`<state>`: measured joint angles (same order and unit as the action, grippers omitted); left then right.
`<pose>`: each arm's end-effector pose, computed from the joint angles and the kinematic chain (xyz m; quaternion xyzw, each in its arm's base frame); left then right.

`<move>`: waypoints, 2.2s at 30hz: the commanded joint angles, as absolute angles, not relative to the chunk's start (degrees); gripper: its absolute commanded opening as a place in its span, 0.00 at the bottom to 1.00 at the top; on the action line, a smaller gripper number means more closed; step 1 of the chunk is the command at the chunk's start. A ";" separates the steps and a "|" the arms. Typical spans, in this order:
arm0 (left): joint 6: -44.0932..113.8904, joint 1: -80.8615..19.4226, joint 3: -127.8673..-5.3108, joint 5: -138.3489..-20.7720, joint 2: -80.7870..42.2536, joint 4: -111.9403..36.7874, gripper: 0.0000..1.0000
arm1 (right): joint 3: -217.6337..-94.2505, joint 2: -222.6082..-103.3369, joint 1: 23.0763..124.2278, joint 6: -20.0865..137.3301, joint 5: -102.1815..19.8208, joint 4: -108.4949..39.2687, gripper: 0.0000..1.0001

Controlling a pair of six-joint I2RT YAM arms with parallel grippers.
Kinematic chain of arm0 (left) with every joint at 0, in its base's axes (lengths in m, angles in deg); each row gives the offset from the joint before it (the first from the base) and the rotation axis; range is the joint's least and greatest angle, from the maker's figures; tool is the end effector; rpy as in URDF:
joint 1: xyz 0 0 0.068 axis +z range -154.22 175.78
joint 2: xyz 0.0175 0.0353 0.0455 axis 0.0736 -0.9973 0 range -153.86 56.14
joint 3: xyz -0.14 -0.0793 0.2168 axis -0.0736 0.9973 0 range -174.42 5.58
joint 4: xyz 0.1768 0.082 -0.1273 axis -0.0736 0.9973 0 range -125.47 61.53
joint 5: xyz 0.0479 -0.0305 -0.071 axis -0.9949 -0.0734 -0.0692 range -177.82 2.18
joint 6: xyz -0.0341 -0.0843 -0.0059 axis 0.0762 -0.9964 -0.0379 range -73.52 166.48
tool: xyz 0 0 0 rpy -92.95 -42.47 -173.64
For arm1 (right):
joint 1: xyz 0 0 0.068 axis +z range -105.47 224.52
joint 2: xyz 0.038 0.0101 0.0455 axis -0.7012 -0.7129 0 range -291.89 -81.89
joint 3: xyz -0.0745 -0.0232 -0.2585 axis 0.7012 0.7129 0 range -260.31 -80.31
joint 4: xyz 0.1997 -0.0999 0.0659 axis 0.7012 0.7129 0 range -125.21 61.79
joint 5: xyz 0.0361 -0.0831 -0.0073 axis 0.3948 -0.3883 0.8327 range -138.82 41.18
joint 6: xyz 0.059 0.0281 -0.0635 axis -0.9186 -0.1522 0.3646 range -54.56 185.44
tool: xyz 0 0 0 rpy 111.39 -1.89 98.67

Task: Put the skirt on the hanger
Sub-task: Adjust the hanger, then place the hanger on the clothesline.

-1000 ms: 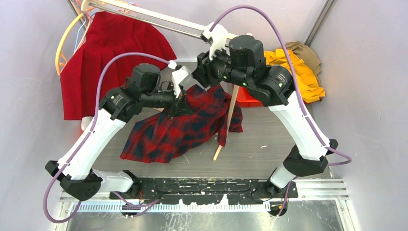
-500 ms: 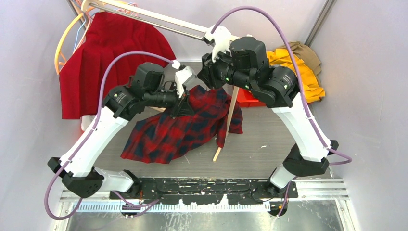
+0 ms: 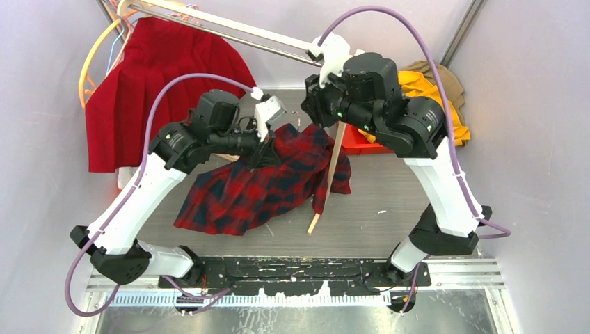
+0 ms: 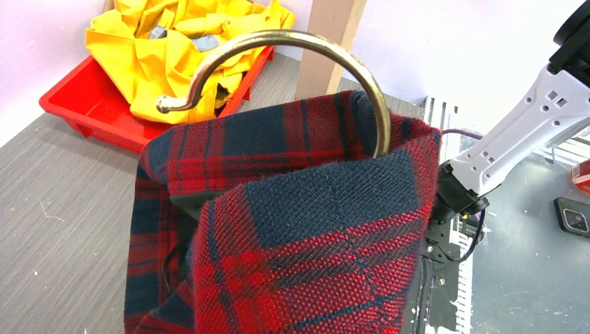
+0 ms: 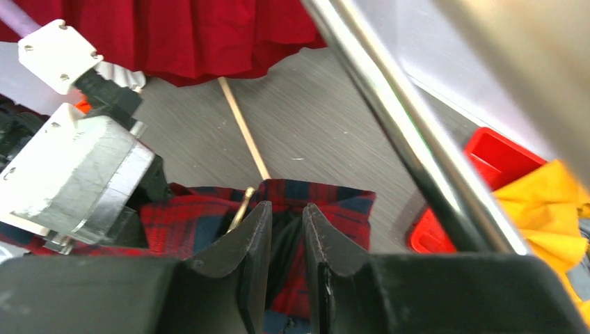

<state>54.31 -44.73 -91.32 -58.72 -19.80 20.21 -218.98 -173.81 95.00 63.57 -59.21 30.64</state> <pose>0.1677 -0.1956 0.4166 0.4574 0.7346 -0.3399 0.3683 0.1881 0.2047 0.5211 -0.2861 0.7610 0.1886 0.5509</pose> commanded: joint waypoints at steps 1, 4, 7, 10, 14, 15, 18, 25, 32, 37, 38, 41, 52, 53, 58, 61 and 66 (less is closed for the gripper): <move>54.70 -45.47 -95.57 -55.24 -18.49 19.24 0.00 | -222.88 -173.47 94.71 62.58 -64.99 33.28 0.29; 54.95 -45.45 -95.75 -55.72 -18.14 19.41 0.00 | -222.49 -172.51 94.71 62.02 -65.64 32.81 0.30; 55.77 -45.53 -97.13 -56.36 -18.26 19.80 0.00 | -219.85 -169.45 94.71 61.17 -65.58 30.62 0.31; 57.47 -45.41 -99.30 -57.44 -18.79 19.65 0.00 | -215.89 -165.73 94.71 60.27 -65.86 27.38 0.31; 60.22 -42.99 -106.71 -56.72 -22.33 21.43 0.00 | -208.62 -158.86 94.72 58.64 -66.24 20.11 0.30; 60.53 -41.59 -108.73 -55.34 -23.41 21.77 0.00 | -206.08 -156.60 94.71 58.09 -66.17 17.77 0.30; 61.48 -38.66 -114.41 -51.68 -26.62 23.18 0.00 | -200.14 -150.37 94.71 57.25 -63.25 11.73 0.31; 62.78 -34.52 -122.62 -44.06 -31.05 24.56 0.00 | -195.41 -142.97 94.71 55.16 -55.73 6.30 0.41; 63.60 -32.61 -125.02 -37.75 -31.55 25.30 0.00 | -195.30 -143.16 94.71 55.46 -56.53 7.45 0.41; 64.47 -32.23 -124.21 -35.69 -30.04 24.62 0.00 | -195.02 -143.81 94.71 55.55 -56.35 7.25 0.41; 64.76 -32.00 -125.04 -35.34 -30.56 25.26 0.00 | -195.01 -143.92 94.71 55.48 -56.30 7.14 0.41; 66.00 -31.89 -127.12 -34.45 -31.45 27.25 0.00 | -194.70 -144.09 94.71 55.33 -56.06 6.83 0.41; 67.21 -31.29 -125.88 -31.41 -30.40 24.29 0.00 | -194.85 -144.30 94.71 55.15 -56.36 6.53 0.41; 67.22 -31.11 -126.12 -31.09 -30.85 24.27 0.00 | -194.87 -144.33 94.75 55.11 -56.38 6.53 0.41; 67.17 -30.36 -126.34 -29.68 -31.93 23.39 0.00 | -194.66 -144.40 94.69 55.28 -56.48 6.69 0.41; 66.81 -29.60 -126.33 -28.49 -32.42 22.01 0.00 | -194.69 -144.39 94.71 55.38 -56.68 6.74 0.41; 65.83 -28.50 -126.64 -26.55 -33.48 20.16 0.00 | -194.48 -144.38 94.71 55.62 -56.75 6.71 0.41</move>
<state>66.40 -29.13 -123.52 -33.47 -34.10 29.37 -194.04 -144.79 94.87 55.76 -56.66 9.43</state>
